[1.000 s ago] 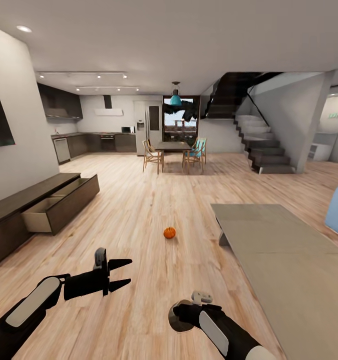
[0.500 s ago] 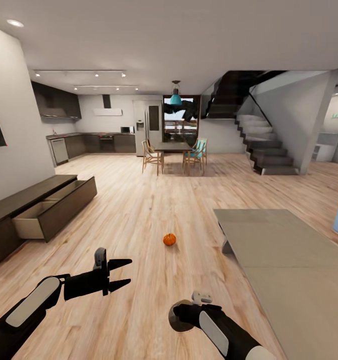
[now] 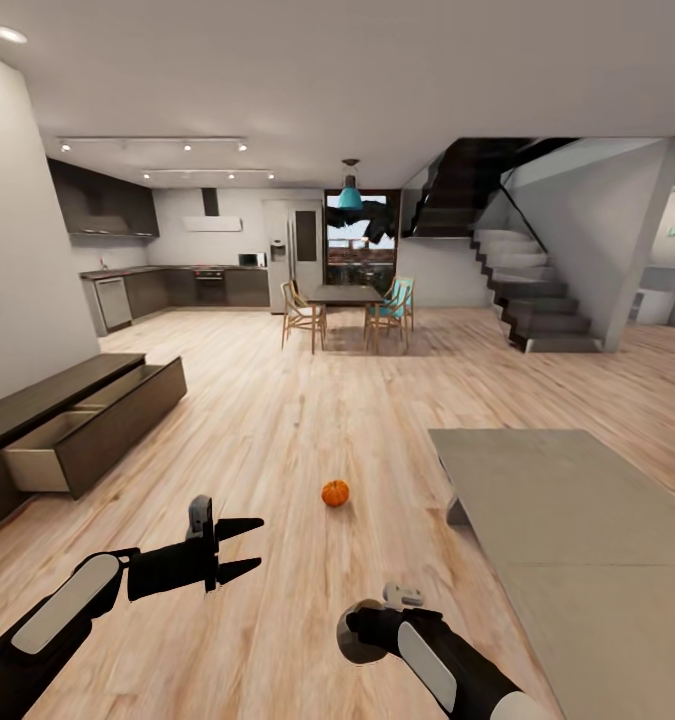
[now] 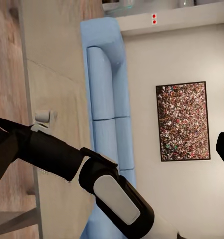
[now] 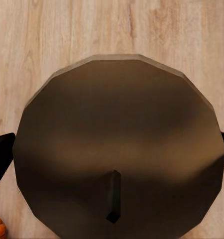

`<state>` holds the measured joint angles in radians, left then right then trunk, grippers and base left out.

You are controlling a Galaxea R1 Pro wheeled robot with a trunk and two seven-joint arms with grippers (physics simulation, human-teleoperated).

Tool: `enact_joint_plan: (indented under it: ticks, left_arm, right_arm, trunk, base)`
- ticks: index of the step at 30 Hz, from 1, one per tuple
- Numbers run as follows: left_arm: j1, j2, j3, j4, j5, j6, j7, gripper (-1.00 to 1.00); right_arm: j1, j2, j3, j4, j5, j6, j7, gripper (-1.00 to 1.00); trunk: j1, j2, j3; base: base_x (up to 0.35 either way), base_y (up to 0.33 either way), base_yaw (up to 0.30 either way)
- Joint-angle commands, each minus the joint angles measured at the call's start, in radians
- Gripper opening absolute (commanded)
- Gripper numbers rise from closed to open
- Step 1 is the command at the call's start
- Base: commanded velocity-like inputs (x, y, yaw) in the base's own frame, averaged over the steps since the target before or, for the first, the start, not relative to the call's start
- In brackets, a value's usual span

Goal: Place each of the two pumpkins and all three candles from the living room inside a cabinet in the living room (use any cabinet), then make sure every cabinet is closed, and position the cauldron so it is next to a table in the living room.

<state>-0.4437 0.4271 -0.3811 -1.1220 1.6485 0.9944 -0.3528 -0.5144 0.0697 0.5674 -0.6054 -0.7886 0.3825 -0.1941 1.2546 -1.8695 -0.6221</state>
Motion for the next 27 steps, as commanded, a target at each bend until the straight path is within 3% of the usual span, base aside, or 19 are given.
enact_joint_plan:
  ticks: [1,19,27]
  left_arm:
    - [-0.001,0.001,-0.002,0.001,-0.006,0.0,-0.009,1.0]
    - [-0.001,-0.001,-0.002,0.001,-0.006,-0.001,-0.009,1.0]
    - [-0.001,-0.001,-0.002,0.001,-0.006,-0.001,-0.009,1.0]
  right_arm:
    - [-0.001,0.0,0.005,-0.002,-0.011,0.001,-0.01,-1.0]
    - [-0.001,0.001,0.005,-0.002,-0.01,0.001,-0.011,-1.0]
    - [-0.001,0.001,0.005,-0.002,-0.007,0.001,-0.011,-1.0]
  trunk:
    - [0.0,-0.001,-0.001]
    - [0.0,-0.001,-0.001]
    - [0.0,-0.001,-0.001]
  base:
    - [0.279,-0.008,0.0]
    - [0.279,-0.024,0.028]
    - [0.279,0.0,0.22]
